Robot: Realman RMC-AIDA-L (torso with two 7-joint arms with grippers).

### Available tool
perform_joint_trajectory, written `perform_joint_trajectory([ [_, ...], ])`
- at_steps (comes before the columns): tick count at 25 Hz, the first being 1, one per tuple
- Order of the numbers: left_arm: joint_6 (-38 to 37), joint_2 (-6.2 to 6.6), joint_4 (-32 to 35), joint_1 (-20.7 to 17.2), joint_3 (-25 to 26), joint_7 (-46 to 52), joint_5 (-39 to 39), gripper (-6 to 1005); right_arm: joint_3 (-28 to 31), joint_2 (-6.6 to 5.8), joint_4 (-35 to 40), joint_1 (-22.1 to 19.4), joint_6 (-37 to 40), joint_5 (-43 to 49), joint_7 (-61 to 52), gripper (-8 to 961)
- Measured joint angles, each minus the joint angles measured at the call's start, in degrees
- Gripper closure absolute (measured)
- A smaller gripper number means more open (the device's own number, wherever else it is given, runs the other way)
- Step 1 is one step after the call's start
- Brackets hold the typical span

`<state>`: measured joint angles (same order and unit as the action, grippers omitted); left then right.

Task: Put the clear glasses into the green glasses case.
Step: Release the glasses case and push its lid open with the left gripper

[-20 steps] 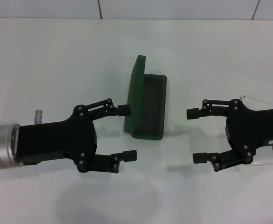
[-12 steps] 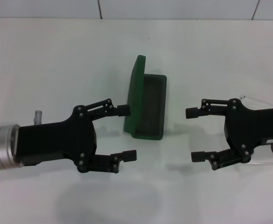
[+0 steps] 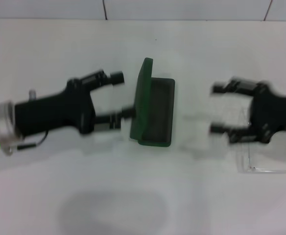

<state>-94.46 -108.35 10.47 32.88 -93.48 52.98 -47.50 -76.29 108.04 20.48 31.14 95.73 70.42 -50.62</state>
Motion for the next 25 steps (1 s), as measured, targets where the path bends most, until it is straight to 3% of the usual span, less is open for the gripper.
perform_joint_trajectory([
  [5, 13.4, 1.29, 6.9, 1.4, 1.3, 17.3, -3.6, 123, 16.4, 1.93, 0.2, -5.3, -0.2, 0.0, 0.2, 84],
  [10, 21.5, 1.28, 14.6, 1.5, 4.4, 31.6, -12.6, 129, 32.4, 5.14, 0.2, -8.8, -0.3, -0.1, 1.1, 84],
  [12, 25.4, 0.82, 18.1, 1.5, 6.0, 37.6, -17.9, 131, 36.0, 6.04, 0.2, -9.3, -0.4, -0.1, 2.3, 84],
  [19, 30.1, -4.40, 26.8, 1.2, 16.3, 51.4, -37.0, 138, 37.5, 6.62, 0.3, -9.0, -2.2, 0.1, 5.6, 84],
  [25, 34.0, -8.79, 31.8, 0.7, 20.4, 56.8, -49.7, 144, 37.5, 6.22, 0.9, -7.9, -3.2, 0.2, 5.6, 84],
])
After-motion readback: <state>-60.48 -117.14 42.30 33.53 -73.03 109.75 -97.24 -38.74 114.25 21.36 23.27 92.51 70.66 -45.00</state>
